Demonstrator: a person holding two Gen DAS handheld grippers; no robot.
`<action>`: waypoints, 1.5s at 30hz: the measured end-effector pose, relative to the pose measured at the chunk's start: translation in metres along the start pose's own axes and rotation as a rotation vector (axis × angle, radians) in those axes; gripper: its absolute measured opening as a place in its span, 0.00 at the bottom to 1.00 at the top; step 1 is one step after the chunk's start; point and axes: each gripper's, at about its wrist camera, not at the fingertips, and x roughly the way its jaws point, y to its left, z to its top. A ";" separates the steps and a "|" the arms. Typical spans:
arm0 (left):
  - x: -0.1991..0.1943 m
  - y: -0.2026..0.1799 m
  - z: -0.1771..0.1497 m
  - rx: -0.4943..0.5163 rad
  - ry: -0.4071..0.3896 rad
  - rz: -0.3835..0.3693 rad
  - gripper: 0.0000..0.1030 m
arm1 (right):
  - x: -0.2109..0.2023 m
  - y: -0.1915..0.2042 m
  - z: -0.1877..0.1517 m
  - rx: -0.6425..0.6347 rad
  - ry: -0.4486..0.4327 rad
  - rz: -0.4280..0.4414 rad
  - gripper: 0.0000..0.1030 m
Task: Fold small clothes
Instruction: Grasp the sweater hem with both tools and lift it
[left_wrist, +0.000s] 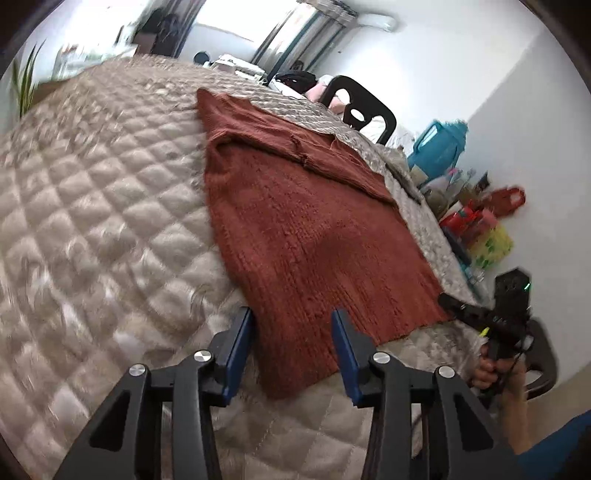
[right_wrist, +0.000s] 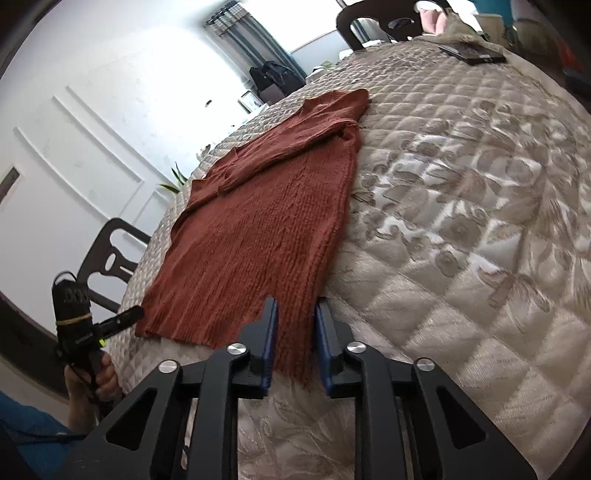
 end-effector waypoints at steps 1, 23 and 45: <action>-0.001 0.003 -0.001 -0.024 -0.002 -0.014 0.42 | -0.001 -0.002 -0.001 0.008 -0.003 0.006 0.18; -0.005 -0.010 0.009 0.039 -0.022 0.017 0.10 | -0.008 0.009 0.006 -0.017 -0.035 0.029 0.07; -0.003 0.006 0.115 0.022 -0.199 -0.065 0.10 | -0.016 0.022 0.097 -0.039 -0.208 0.123 0.06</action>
